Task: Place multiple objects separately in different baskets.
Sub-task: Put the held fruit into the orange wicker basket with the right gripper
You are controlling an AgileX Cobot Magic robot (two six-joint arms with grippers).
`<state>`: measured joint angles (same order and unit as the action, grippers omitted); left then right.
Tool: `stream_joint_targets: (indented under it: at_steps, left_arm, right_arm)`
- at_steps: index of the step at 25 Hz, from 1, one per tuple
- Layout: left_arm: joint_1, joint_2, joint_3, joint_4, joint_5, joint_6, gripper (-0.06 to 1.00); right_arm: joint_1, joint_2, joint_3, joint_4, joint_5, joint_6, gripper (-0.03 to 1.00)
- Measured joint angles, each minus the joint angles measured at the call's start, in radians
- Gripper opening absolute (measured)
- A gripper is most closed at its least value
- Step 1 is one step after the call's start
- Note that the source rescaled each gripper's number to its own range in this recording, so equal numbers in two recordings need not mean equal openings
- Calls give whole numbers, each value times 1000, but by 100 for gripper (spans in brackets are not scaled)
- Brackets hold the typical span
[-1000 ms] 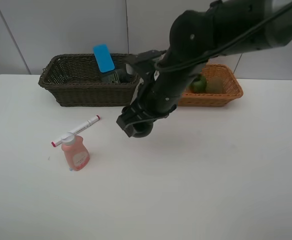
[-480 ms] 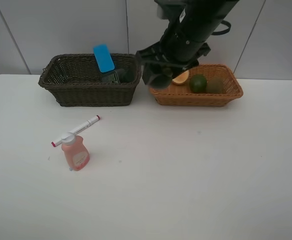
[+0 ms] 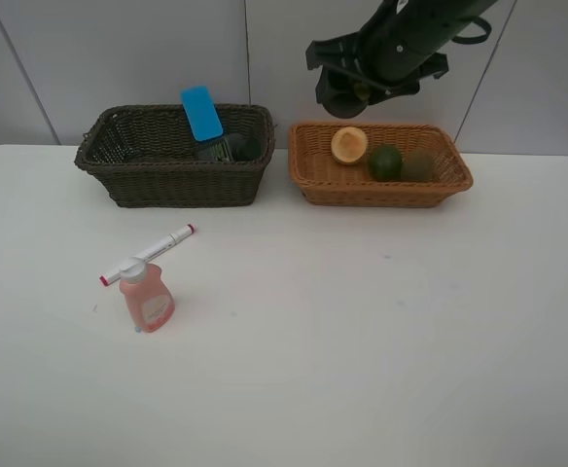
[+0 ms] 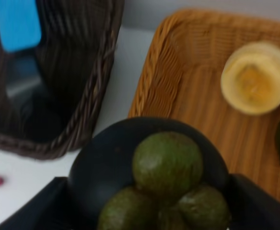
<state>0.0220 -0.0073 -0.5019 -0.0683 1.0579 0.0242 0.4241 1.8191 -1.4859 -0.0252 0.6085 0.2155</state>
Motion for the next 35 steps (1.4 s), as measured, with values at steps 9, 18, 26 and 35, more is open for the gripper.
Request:
stream_joint_targets:
  at_steps: [9, 18, 26, 35]
  left_arm:
    - [0, 0, 0, 0, 0, 0, 99]
    - [0, 0, 0, 0, 0, 0, 99]
    - [0, 0, 0, 0, 0, 0, 99]
    - [0, 0, 0, 0, 0, 0, 99]
  right_arm:
    - [-28, 169, -1, 0, -172, 2, 59]
    - [-34, 284, -1, -1, -288, 3, 59]
    - [-34, 288, -1, -1, -298, 3, 59]
    - [-34, 288, -1, 0, -269, 3, 59]
